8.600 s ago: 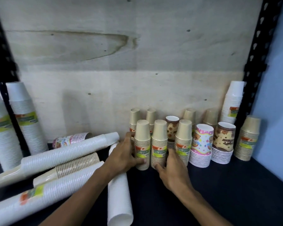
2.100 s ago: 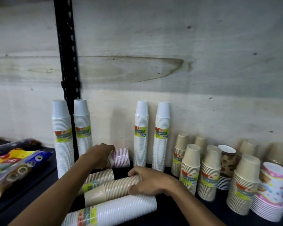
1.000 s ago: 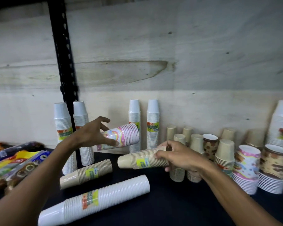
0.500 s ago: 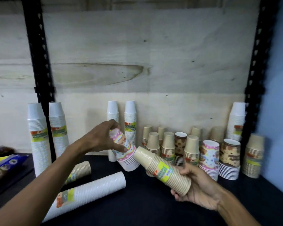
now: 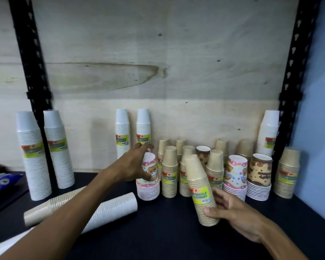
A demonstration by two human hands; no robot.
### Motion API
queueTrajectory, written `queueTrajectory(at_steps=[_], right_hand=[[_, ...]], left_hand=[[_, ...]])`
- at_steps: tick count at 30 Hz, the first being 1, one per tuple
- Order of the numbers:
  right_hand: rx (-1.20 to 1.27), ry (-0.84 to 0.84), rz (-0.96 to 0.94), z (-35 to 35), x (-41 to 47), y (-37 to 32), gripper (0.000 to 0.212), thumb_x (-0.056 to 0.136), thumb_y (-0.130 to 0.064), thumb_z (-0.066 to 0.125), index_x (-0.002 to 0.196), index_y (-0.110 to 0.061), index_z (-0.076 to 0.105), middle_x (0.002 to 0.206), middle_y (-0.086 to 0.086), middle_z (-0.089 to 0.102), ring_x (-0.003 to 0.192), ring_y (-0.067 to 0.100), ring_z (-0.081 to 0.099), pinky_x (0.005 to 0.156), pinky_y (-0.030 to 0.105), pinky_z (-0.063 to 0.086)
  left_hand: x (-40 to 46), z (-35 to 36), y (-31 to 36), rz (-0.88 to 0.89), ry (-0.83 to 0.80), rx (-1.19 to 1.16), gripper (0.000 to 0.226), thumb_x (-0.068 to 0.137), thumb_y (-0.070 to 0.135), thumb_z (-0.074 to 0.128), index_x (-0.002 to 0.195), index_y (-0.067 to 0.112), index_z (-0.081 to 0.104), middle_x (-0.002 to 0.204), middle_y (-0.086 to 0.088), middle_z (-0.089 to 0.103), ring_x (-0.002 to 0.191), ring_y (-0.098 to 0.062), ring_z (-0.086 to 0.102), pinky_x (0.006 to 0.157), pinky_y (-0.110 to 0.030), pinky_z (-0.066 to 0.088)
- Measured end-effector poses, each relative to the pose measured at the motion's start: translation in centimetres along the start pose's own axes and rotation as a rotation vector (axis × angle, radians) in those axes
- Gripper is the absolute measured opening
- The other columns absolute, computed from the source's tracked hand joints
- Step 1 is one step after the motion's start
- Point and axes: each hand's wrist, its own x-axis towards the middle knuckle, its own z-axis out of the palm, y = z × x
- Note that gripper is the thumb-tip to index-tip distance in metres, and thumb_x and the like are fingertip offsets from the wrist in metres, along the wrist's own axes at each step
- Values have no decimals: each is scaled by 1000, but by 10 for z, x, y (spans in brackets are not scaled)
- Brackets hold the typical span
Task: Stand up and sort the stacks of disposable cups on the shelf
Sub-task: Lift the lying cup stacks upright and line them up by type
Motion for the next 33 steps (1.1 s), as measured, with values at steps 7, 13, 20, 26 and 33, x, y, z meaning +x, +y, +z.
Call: queueTrajectory(at_steps=[7,13,20,26,33], right_hand=[[-95,138,-49,20,15,13,63,79,-8,79,132,-29,51,119,-12,72,111,3,66,86,17,54],[-219,214,-82,23,21,20,61,84,-16,76,136,-34,47,122,-15,68,107,2,67,92,24,53],[-267,251,-94,25,27,26,59,88,-11,72,138,-30,45,125,-12,63,105,-2,66,87,19,54],[-413,359,-141,28,32,34,54,83,-22,79,121,-44,48,122,-13,64,107,1,64,92,26,55],[-407,365,-130,27,35,38,62,84,-23,77,137,-32,46,124,-13,64,109,-4,62,98,27,53]], left_hand=[[-5,18,-19,-28,94,-69,97,70,27,87,148,17,29,148,-5,39,124,-24,51,102,-34,49],[-10,29,-39,-64,33,-135,98,69,35,86,149,28,29,137,-6,45,106,-14,53,91,-19,46],[-9,32,-40,-100,30,-261,93,76,22,83,148,26,25,139,-2,52,102,-9,59,78,-13,49],[-14,32,-35,-166,54,-350,90,77,16,82,146,14,25,137,-2,54,103,-7,54,82,-13,45],[-14,31,-36,-180,106,-320,87,74,30,84,144,18,35,127,-3,60,92,-10,59,61,-7,46]])
